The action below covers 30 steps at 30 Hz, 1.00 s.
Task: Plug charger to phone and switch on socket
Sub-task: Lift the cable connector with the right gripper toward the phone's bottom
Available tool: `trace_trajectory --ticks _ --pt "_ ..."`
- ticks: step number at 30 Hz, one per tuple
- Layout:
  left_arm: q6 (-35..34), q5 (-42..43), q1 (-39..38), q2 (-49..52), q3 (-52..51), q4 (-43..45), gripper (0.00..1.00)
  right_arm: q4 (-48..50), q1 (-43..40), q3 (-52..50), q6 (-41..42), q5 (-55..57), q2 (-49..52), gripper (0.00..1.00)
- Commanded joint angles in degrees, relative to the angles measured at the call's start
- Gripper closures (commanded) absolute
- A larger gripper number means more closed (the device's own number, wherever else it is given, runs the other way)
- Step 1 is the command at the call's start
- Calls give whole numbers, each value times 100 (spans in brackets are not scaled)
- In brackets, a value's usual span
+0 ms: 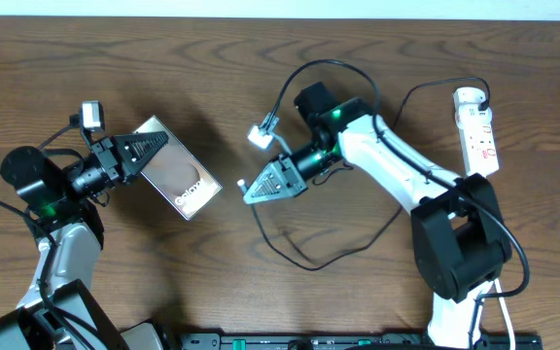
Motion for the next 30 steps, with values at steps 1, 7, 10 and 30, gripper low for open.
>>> trace_trajectory --ticks 1,7,10,30 --pt "118 83 24 -13 101 101 93 107 313 -52 -562 -527 -4 99" --pt "116 26 24 -13 101 101 93 111 553 -55 -452 -356 -4 99" --pt "111 26 24 -13 101 101 92 94 584 -55 -450 -304 -4 99" --pt "-122 138 -446 -13 101 98 93 76 828 -74 -343 70 -4 99"
